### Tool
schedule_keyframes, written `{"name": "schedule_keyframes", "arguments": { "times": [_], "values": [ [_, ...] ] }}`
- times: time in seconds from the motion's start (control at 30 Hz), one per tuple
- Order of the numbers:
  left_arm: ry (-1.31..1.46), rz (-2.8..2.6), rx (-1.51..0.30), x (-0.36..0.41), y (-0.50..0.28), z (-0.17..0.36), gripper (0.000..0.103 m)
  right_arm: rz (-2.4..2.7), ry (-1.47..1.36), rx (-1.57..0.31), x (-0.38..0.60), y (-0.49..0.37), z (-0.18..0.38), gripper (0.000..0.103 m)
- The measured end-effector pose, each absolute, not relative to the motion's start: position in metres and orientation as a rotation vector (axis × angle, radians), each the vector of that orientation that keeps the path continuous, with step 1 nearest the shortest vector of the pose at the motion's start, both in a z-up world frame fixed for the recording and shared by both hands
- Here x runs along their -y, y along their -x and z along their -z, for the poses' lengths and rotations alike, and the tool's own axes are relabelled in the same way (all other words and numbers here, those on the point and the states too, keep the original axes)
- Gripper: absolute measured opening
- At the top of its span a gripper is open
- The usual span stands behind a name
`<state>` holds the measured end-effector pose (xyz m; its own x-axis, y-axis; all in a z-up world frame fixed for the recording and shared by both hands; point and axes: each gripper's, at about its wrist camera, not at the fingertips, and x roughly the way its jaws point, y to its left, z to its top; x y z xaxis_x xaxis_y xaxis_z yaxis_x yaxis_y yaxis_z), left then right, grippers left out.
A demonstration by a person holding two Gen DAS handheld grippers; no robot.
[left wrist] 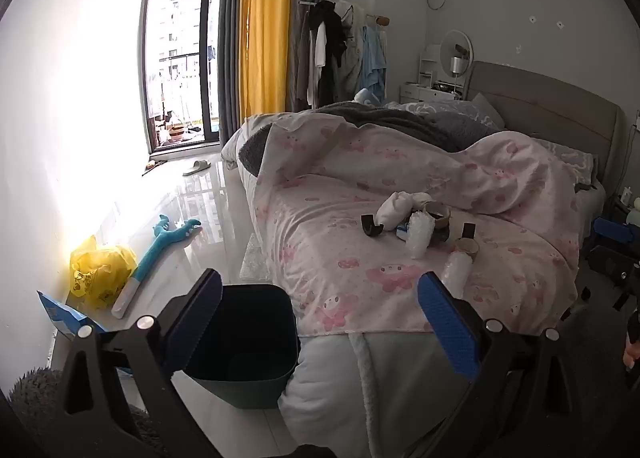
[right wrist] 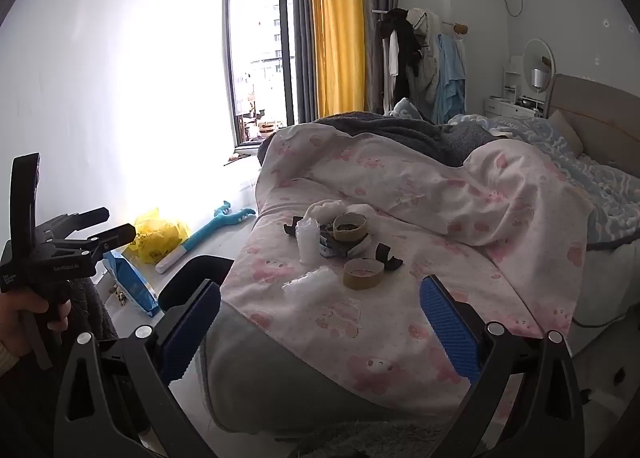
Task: Collect trash
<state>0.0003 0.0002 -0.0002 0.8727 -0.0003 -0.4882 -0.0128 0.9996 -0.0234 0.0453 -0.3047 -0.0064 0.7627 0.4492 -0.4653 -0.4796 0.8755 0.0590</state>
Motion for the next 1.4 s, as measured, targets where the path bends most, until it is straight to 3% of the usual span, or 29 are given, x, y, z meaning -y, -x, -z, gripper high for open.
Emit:
{"name": "schedule_keyframes", "arguments": {
  "times": [1.4],
  "values": [
    [0.025,-0.006,-0.509,-0.0002,0.0,-0.0003,0.1,-0.514,0.034,-0.485,0.3063,-0.0466,0.0056,0.1]
  ]
}}
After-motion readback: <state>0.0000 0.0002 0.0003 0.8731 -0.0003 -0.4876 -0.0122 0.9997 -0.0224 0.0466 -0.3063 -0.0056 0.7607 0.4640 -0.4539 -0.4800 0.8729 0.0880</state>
